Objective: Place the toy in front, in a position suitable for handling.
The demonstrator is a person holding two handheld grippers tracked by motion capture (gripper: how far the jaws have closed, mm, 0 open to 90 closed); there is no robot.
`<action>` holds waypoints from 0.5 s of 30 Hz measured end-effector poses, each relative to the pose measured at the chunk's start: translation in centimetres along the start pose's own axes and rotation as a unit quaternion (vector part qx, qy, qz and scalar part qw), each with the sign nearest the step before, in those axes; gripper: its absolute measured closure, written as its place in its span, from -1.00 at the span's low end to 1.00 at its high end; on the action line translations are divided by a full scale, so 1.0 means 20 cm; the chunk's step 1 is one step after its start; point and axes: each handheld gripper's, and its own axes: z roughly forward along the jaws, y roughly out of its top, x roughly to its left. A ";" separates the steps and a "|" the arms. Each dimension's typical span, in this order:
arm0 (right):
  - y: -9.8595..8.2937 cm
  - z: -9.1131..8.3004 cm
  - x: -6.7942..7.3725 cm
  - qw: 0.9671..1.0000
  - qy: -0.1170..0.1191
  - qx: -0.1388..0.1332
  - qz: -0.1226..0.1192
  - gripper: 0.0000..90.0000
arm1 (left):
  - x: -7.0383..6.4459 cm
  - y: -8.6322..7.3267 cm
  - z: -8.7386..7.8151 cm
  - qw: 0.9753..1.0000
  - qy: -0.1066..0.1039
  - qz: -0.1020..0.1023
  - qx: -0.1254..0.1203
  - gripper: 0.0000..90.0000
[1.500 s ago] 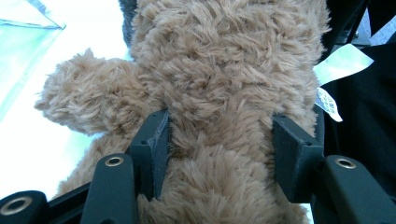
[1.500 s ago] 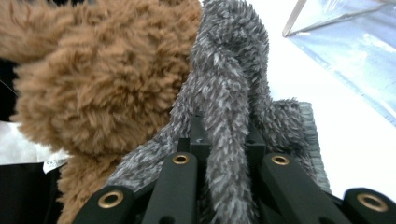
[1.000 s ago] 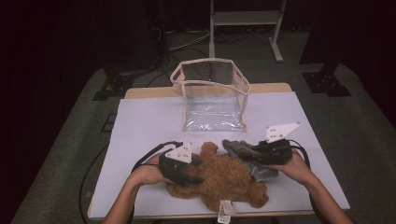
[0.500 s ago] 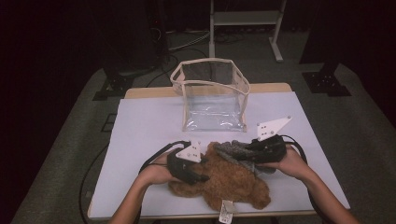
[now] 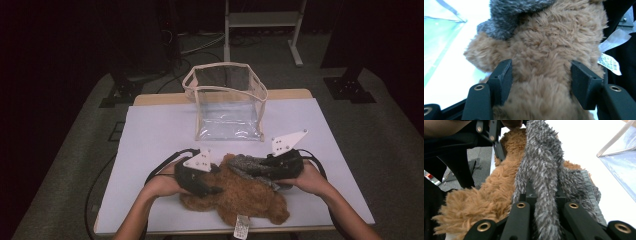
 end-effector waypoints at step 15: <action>0.16 0.07 0.11 0.998 -0.009 0.027 -0.053 0.79 | 0.03 -0.01 0.07 1.000 0.009 -0.010 0.003 -0.06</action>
